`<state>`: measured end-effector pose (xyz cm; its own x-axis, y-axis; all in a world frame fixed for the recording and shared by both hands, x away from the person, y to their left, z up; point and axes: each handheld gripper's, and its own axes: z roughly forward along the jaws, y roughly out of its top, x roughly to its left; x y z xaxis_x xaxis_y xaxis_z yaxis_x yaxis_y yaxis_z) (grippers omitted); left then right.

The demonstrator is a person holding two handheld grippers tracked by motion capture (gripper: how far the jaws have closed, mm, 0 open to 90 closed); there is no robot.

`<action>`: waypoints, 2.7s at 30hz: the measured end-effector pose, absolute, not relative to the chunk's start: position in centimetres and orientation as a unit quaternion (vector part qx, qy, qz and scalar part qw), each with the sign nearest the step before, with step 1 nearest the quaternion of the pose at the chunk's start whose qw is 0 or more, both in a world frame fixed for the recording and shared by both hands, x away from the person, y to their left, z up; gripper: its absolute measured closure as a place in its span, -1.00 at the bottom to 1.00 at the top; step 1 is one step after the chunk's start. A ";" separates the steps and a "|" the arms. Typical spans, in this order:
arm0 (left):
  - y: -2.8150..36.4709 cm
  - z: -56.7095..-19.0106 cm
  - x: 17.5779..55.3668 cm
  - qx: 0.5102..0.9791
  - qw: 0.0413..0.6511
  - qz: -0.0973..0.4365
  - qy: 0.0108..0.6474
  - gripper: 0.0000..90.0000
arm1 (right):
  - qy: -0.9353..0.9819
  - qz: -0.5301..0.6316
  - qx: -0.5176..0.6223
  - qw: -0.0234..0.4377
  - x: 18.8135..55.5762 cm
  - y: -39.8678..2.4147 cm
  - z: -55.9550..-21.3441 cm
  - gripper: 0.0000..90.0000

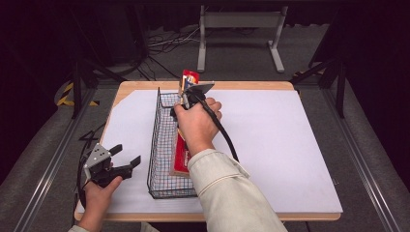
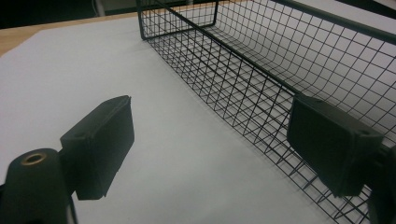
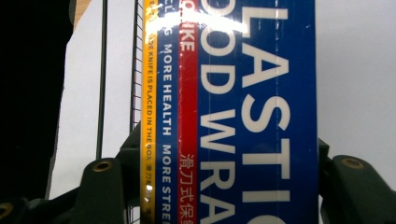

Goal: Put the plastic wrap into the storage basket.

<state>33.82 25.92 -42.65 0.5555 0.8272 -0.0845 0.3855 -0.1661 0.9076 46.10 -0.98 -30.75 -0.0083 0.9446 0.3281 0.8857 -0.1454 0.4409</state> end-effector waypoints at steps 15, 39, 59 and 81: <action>26.1 -42.6 33.7 0.729 0.501 0.218 0.413 -0.66 | 0.661 0.261 0.702 0.049 46.5 0.2 -34.0 -0.11; 26.3 -42.5 33.8 0.732 0.507 0.205 0.407 -0.66 | 0.681 0.210 0.700 0.052 47.0 1.4 -37.3 -0.11; 26.4 -42.4 33.9 0.729 0.508 0.205 0.412 -0.64 | 0.689 0.183 0.699 0.048 47.0 2.2 -38.8 -0.11; 26.5 -42.6 33.9 0.728 0.505 0.204 0.416 -0.64 | 0.698 0.160 0.696 0.057 46.9 2.7 -39.9 -0.11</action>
